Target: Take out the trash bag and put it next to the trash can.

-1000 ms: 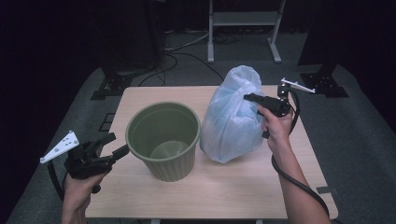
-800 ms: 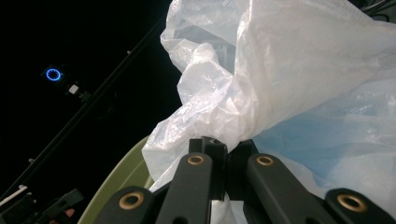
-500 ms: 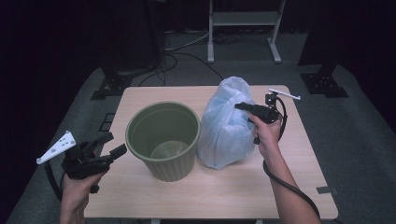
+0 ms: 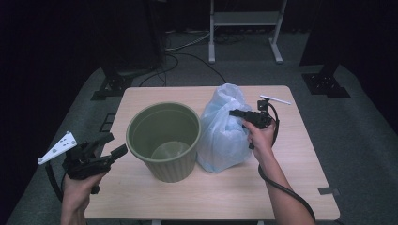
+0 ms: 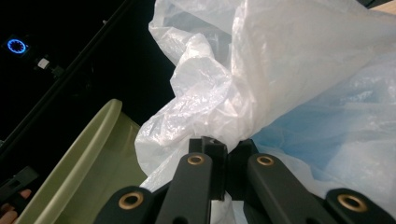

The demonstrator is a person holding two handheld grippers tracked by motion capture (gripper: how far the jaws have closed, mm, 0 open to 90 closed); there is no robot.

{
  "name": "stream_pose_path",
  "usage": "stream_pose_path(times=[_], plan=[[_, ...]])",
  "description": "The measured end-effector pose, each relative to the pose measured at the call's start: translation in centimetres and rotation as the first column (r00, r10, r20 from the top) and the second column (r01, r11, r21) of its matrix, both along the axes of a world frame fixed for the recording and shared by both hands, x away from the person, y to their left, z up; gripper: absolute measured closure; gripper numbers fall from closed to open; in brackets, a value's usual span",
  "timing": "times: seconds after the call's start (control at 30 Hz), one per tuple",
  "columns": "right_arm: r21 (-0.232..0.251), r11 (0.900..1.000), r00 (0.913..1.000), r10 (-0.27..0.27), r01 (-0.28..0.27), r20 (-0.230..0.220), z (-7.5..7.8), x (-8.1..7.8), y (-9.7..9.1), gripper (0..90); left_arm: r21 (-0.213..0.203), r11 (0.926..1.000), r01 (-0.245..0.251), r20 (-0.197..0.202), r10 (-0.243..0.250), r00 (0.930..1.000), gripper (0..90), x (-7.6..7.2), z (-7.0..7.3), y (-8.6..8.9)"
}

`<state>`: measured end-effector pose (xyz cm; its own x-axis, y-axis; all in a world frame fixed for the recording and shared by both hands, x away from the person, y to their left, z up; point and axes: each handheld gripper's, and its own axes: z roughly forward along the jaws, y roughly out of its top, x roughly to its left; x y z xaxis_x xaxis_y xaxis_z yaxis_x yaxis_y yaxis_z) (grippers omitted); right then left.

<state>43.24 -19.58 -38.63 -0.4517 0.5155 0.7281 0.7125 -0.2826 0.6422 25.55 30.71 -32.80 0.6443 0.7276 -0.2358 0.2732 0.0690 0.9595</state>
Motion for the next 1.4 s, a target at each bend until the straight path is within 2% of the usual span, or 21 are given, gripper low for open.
stream_pose_path(times=[0.8, 1.1, 1.2, 1.27, 1.33, 1.4], plan=[[-0.044, 0.9984, 0.9990, 0.034, -0.036, -0.030, -2.3, -0.1, 1.7, 89.7, 0.007, 1.0000, 0.002, 0.006, -0.002, 1.0000, 16.0, -0.1, 0.1, -0.2], [-0.070, 0.9954, 0.9969, 0.062, -0.065, -0.050, -3.4, -0.4, 2.2, 89.6, 0.015, 0.9998, 0.013, 0.002, -0.013, 0.9999, 15.9, 0.0, 0.0, -0.5], [-0.060, 0.9950, 0.9955, 0.077, -0.080, -0.056, -3.7, -0.5, 2.2, 88.8, 0.014, 0.9998, 0.014, 0.001, -0.014, 0.9999, 16.0, -0.1, 0.0, -0.6], [-0.056, 0.9938, 0.9941, 0.094, -0.097, -0.055, -3.6, -0.5, 2.1, 84.1, 0.016, 0.9998, 0.015, -0.001, -0.015, 0.9999, 16.0, -0.1, -0.1, -0.7], [-0.047, 0.9919, 0.9925, 0.116, -0.118, -0.038, -3.3, -0.6, 2.1, 72.9, 0.015, 0.9998, 0.014, -0.002, -0.014, 0.9999, 16.0, -0.1, -0.1, -0.7], [-0.058, 0.9912, 0.9928, 0.118, -0.119, -0.018, -2.9, -0.8, 1.9, 66.0, 0.019, 0.9997, 0.015, -0.005, -0.015, 0.9999, 16.0, -0.1, -0.1, -0.8]])
